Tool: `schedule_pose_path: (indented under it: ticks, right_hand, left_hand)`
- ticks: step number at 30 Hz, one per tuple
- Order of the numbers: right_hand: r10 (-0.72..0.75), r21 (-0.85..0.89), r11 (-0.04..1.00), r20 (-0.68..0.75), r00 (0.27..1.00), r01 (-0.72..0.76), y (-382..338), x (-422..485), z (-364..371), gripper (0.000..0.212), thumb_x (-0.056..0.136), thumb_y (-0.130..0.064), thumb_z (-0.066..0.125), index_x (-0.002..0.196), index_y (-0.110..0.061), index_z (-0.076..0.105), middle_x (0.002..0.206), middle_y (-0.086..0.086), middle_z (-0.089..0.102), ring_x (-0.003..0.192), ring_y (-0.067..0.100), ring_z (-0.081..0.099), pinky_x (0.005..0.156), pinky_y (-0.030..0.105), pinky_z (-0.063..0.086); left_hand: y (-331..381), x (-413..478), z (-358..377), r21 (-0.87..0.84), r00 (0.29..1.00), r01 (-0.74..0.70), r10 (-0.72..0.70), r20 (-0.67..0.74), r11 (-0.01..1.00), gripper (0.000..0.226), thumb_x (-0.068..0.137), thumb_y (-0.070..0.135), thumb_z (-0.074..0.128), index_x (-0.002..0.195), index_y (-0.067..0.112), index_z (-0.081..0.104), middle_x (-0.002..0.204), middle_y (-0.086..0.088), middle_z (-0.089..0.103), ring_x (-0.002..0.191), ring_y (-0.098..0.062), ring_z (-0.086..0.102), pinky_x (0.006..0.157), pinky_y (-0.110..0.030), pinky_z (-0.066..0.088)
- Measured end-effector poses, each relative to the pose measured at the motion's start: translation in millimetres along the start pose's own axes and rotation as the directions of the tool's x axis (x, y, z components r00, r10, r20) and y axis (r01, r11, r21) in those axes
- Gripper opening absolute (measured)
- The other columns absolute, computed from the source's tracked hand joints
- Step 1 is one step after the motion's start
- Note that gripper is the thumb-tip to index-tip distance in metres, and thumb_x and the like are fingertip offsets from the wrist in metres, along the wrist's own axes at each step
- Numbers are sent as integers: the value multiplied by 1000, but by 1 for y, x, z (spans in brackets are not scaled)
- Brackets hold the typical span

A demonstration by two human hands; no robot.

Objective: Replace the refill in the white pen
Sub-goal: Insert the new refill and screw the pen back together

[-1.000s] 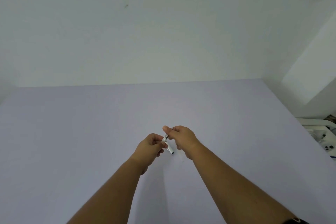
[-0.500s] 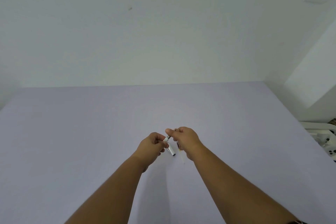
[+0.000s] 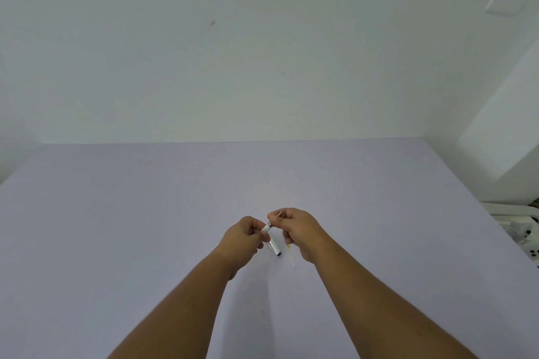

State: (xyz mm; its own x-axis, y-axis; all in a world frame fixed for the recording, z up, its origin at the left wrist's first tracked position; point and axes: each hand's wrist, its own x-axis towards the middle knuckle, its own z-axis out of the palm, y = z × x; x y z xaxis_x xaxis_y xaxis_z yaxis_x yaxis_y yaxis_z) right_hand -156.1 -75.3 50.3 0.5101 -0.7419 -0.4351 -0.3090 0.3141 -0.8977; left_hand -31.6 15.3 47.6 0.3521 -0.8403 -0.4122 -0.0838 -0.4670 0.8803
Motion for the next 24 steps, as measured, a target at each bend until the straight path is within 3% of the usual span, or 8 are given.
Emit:
schedule_pose_path:
  ticks: [4, 7, 9, 13, 17, 21, 24]
  right_hand:
    - [45, -121, 991, -108, 993, -58, -2, 0, 3, 35, 78, -49, 68, 70, -16, 58, 74, -3, 57, 62, 11, 47, 60, 25, 37]
    - [25, -3, 1000, -41, 999, -25, -2, -1, 1, 20, 82, -40, 66, 82, -20, 67, 88, -4, 63, 70, 12, 47, 62, 25, 38]
    - [-1, 14, 1000, -39, 999, 1, -2, -1, 0, 14, 82, -33, 68, 81, -19, 69, 85, -2, 64, 65, 13, 46, 60, 25, 38]
    - [34, -86, 995, -104, 994, -43, -1, -1, 2, 30, 79, -44, 68, 72, -16, 60, 75, -4, 57, 61, 12, 45, 57, 25, 37]
    - [-8, 51, 999, -16, 1000, 8, 0, -3, -1, 8, 84, -28, 67, 81, -21, 70, 84, -3, 64, 65, 13, 46, 59, 25, 40]
    - [62, -91, 993, -109, 992, -72, 0, -2, 2, 32, 80, -46, 67, 72, -17, 59, 75, -1, 58, 61, 15, 46, 58, 26, 39]
    - [79, -17, 997, -33, 996, -79, 1, -3, 1, 24, 83, -42, 65, 86, -18, 65, 89, -1, 63, 65, 14, 47, 60, 25, 39]
  left_hand:
    - [2, 0, 1, 17, 1000, -7, 6, 12, 1000, 9, 89, 11, 54, 95, 16, 60, 85, 2, 70, 72, -10, 59, 65, -21, 44]
    - [3, 0, -1, 9, 1000, -4, 4, -3, 1000, 10, 88, 10, 55, 91, 17, 60, 86, 1, 70, 73, -11, 58, 65, -22, 44]
    - [3, 0, -2, 11, 1000, -5, 6, -10, 1000, 10, 88, 10, 55, 91, 18, 60, 86, 1, 70, 73, -11, 58, 66, -22, 44]
    - [2, -1, 1, 28, 1000, -6, 6, 13, 1000, 9, 89, 11, 54, 94, 16, 60, 87, 1, 71, 74, -11, 59, 66, -21, 45]
    - [3, -1, 0, 46, 1000, -12, 12, -5, 999, 10, 89, 10, 54, 91, 18, 59, 86, 1, 70, 73, -11, 59, 65, -21, 45]
    - [1, -1, 3, 49, 1000, -19, 18, 19, 999, 9, 90, 12, 54, 94, 17, 60, 82, 4, 70, 72, -9, 59, 65, -21, 45]
    - [0, 0, 4, 42, 1000, -13, 13, 8, 999, 8, 90, 13, 55, 95, 17, 60, 84, 4, 71, 73, -10, 59, 65, -20, 45]
